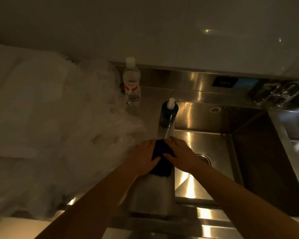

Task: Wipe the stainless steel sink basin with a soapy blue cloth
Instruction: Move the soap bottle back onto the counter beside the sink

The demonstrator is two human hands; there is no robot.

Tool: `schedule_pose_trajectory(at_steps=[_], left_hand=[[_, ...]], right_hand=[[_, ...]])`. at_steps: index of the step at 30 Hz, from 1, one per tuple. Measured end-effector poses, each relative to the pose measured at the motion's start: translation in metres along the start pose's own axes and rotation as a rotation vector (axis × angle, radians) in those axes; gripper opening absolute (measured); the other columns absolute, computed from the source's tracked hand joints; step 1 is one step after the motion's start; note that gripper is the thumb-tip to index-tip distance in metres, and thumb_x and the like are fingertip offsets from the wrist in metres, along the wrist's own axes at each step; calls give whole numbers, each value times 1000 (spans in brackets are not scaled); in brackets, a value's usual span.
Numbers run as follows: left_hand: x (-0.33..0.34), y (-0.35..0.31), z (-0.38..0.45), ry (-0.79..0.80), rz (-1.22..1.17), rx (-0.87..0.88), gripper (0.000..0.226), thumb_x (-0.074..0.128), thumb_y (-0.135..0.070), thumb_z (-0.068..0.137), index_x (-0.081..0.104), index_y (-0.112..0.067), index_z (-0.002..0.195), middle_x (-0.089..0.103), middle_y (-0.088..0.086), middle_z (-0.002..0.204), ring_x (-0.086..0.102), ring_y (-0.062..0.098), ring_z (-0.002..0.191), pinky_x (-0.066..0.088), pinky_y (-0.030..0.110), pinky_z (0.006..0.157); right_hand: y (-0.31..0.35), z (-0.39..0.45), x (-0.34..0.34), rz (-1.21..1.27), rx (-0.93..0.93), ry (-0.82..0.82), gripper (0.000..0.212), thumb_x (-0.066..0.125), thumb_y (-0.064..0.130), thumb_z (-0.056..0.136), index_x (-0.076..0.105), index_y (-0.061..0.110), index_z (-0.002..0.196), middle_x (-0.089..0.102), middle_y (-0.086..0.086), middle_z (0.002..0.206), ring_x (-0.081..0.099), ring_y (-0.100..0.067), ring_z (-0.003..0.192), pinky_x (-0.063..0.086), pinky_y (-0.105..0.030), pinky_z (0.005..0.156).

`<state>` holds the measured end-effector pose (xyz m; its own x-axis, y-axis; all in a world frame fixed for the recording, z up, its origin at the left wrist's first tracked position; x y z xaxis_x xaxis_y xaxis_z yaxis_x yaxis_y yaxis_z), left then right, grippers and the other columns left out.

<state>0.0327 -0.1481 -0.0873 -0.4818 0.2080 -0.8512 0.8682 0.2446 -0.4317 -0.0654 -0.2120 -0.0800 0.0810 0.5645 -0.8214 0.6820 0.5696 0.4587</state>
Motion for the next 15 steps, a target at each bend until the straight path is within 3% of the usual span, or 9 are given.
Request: schedule_pose_trajectory(at_steps=[4, 7, 11, 13, 15], left_hand=[[-1, -3, 2, -6, 121, -25, 69, 51, -45, 90, 26, -11, 145, 40, 11, 142, 39, 25, 128, 30, 35, 107], [-8, -13, 2, -8, 207, -3, 51, 60, -44, 83, 50, -13, 122, 50, 8, 123, 47, 23, 113, 35, 32, 95], [-5, -16, -4, 59, -30, 0, 34, 70, -32, 76, 60, -12, 102, 58, 9, 107, 57, 22, 97, 41, 26, 77], [-7, -17, -8, 93, -110, 1, 34, 74, -30, 72, 61, -12, 98, 64, 8, 98, 61, 20, 87, 39, 25, 69], [-7, -16, -10, 140, -149, -8, 37, 75, -33, 72, 62, -14, 100, 66, 6, 98, 61, 18, 86, 40, 24, 69]], right_hand=[[-5, -4, 6, -71, 23, 34, 71, 56, 41, 89, 20, 25, 147, 41, -8, 140, 38, -25, 125, 36, -33, 99], [-5, -12, 4, -164, -4, -13, 66, 62, 43, 82, 34, 24, 139, 49, -7, 125, 42, -22, 113, 38, -30, 88], [3, -24, 2, -208, -130, -36, 45, 64, 46, 76, 53, 19, 111, 52, -1, 106, 43, -14, 97, 37, -21, 77], [7, -31, -2, -58, -131, 9, 36, 67, 40, 76, 52, 20, 102, 53, 4, 94, 48, -10, 86, 37, -15, 68], [6, -35, -4, 65, -82, 89, 32, 65, 35, 80, 50, 20, 105, 56, 6, 87, 53, -7, 73, 39, -13, 60]])
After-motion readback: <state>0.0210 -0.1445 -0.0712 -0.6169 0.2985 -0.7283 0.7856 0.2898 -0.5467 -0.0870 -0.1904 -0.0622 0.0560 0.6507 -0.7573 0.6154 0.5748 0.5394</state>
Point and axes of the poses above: each hand's wrist, its own z-axis towards the middle knuckle, its own x-axis out of the palm, y = z × x, the point moved 9 cm from there along z, towards the middle knuckle
